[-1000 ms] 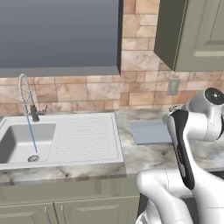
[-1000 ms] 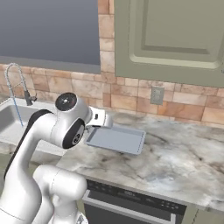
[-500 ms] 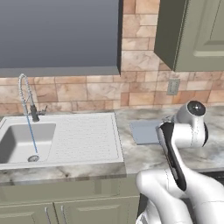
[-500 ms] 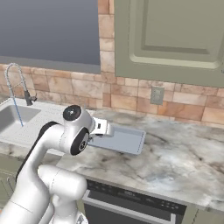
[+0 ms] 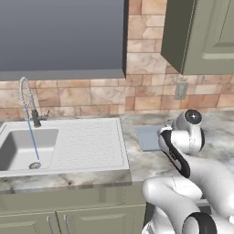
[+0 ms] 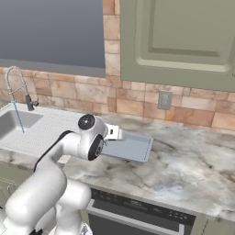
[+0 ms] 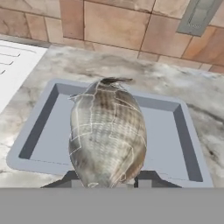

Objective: Take the fish out of the fridge, briefly rinse it in the sink, and place it on the tray next to the sink.

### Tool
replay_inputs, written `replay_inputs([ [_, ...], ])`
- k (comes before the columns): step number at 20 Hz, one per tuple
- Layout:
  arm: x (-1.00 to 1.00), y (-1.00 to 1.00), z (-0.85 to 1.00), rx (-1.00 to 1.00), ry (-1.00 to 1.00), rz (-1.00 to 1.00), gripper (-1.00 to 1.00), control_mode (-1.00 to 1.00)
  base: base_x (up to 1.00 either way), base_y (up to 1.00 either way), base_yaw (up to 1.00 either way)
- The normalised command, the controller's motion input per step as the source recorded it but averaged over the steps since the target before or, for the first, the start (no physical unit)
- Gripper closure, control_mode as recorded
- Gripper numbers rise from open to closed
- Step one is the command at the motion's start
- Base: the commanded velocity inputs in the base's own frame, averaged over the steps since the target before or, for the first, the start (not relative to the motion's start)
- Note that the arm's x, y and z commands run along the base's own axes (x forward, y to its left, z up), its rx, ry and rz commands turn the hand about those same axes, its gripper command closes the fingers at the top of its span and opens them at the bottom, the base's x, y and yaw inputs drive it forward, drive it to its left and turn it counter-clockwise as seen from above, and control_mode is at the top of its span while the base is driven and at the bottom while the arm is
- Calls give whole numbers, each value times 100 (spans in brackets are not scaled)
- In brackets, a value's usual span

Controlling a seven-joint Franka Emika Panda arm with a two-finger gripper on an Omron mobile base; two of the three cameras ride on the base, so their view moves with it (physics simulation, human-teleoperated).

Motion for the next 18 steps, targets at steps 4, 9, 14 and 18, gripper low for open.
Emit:
replay_inputs([
  [4,29,-25,-48,0,0,0,100,-100,0,0,0],
  [9,26,-19,-15,0,0,0,-100,-100,0,0,0],
  [14,13,0,4,2,1,0,-100,-100,0,0,0],
  [18,0,0,35,7,0,-4,-100,-100,0,0,0],
])
